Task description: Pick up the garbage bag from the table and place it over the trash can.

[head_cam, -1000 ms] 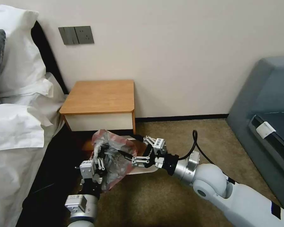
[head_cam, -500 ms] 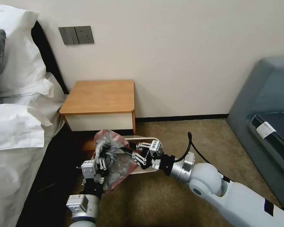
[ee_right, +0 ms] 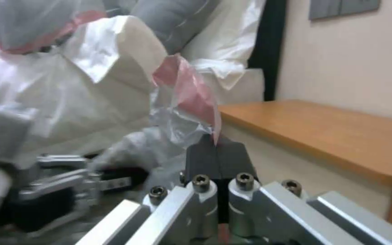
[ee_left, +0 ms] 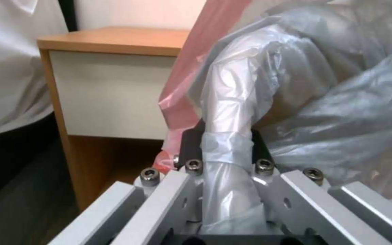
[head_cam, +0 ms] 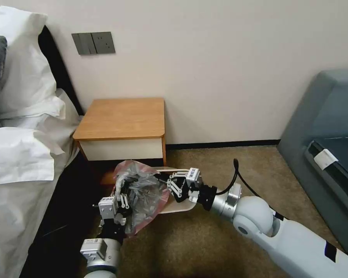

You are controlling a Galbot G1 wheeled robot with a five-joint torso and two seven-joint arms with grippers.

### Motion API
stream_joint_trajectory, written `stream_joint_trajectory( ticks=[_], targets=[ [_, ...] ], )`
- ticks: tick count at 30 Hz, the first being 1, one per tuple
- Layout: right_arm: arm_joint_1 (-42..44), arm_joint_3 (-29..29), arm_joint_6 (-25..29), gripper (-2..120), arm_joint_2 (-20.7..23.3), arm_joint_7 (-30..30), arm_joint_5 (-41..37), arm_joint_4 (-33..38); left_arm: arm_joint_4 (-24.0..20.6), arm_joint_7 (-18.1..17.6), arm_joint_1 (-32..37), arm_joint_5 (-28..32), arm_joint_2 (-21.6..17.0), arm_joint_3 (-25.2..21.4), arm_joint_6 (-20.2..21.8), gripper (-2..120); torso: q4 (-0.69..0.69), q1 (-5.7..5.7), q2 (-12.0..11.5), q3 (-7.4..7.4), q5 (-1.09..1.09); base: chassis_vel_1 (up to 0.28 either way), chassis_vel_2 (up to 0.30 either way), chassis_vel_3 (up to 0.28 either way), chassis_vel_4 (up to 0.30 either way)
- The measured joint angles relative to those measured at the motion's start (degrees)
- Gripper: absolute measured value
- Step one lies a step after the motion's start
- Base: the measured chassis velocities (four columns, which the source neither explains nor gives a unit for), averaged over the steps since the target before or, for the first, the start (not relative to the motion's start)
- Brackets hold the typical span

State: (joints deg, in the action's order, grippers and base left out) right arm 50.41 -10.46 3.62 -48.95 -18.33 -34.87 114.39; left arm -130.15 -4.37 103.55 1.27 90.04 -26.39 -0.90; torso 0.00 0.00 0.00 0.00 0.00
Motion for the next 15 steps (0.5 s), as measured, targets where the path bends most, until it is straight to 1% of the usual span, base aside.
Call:
stream_joint_trajectory(
  ticks=[5,11,15],
  targets=[
    [-3.2,0.0,0.0,0,0.5,0.7,-0.8,-2.3,-0.6,0.1,0.3,-0.2,-0.3,0.1,-0.4,5,0.01,0.0,0.0,0.0,0.0,0.0,0.0,0.0,0.0],
    [-7.0,0.0,-0.1,0,2.7,0.8,-1.4,-6.7,-0.9,0.1,0.5,-0.1,-0.7,-0.1,-1.2,5,0.0,0.0,0.0,0.0,0.0,0.0,0.0,0.0,0.0],
    [-7.6,0.2,0.0,0,3.9,0.3,-1.4,-8.6,-1.0,0.2,0.4,0.0,-0.7,-0.1,-1.4,5,0.0,0.0,0.0,0.0,0.01,0.0,0.0,0.0,0.0]
  ],
)
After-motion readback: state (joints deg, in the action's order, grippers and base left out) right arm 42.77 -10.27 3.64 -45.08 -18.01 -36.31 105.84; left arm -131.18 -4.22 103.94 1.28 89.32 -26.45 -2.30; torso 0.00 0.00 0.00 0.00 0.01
